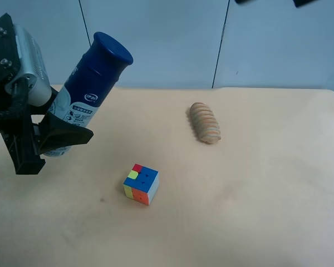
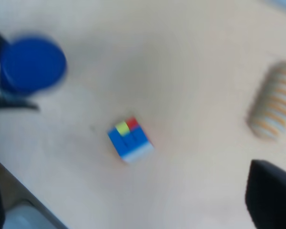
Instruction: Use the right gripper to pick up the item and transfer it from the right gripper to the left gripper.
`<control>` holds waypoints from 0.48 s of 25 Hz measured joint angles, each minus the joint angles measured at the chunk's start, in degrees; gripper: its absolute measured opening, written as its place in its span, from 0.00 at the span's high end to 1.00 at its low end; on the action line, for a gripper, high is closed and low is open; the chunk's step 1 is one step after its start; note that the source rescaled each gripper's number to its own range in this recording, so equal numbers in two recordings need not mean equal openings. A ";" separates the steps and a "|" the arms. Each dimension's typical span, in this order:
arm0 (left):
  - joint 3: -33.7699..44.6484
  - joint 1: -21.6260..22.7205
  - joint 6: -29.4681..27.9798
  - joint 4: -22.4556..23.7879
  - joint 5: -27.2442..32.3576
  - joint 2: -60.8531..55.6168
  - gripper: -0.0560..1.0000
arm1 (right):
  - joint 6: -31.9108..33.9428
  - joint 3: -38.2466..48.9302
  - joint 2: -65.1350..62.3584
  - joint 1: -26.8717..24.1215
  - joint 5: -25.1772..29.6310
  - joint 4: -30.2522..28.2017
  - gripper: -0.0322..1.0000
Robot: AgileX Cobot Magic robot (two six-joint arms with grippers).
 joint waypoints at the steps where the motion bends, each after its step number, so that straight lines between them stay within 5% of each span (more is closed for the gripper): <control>1: 0.00 0.00 0.00 0.00 0.00 0.00 0.91 | 0.02 3.32 -2.23 0.00 0.00 -1.10 0.00; 12: 0.00 0.00 0.00 0.00 0.00 0.00 0.91 | 0.18 34.08 -28.80 0.00 0.82 -8.84 0.00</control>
